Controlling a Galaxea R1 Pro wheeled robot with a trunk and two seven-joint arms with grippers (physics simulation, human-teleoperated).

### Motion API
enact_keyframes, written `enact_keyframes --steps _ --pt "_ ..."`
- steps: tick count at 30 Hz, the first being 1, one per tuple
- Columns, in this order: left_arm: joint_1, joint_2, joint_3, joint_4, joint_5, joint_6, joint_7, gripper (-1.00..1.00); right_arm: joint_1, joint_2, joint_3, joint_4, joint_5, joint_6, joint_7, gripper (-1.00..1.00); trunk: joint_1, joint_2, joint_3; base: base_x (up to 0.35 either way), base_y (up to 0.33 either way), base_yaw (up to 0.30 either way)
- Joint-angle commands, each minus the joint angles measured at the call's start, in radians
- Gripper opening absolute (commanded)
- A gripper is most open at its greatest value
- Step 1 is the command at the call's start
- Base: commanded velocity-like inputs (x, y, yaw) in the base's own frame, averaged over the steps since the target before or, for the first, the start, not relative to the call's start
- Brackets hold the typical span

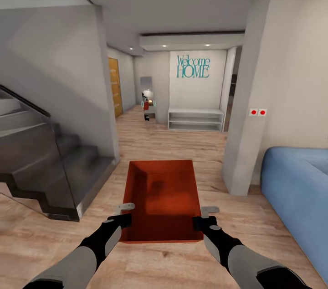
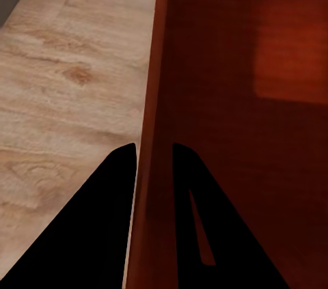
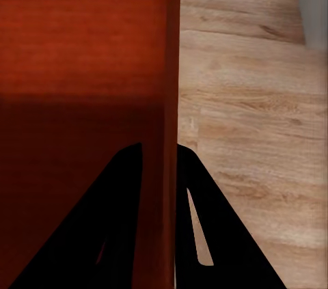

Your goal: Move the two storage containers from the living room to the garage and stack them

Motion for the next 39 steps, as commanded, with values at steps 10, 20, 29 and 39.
enact_keyframes --steps 10,20,29,39 --pt "-0.001 0.007 0.022 -0.04 -0.016 -0.004 0.016 -1.0 0.0 -0.002 -0.01 0.004 -0.013 -0.006 -0.008 -1.0 0.001 -0.001 -0.002 0.323 0.0 -0.008" --pt "-0.001 0.007 0.022 -0.04 -0.016 -0.003 0.016 -1.0 0.0 -0.004 -0.01 0.004 -0.014 -0.005 -0.008 -1.0 0.001 -0.001 -0.002 0.323 0.0 0.0" --pt "-0.001 0.007 0.022 -0.04 -0.016 -0.001 0.016 -1.0 0.0 -0.005 -0.01 0.003 -0.014 -0.007 -0.008 -1.0 0.001 -0.001 -0.002 0.323 0.0 0.0" --pt "-0.001 0.007 0.022 -0.039 -0.016 -0.001 0.016 -1.0 0.0 -0.005 -0.01 0.004 -0.014 -0.007 -0.008 -1.0 0.001 -0.001 -0.002 0.323 0.0 0.0"
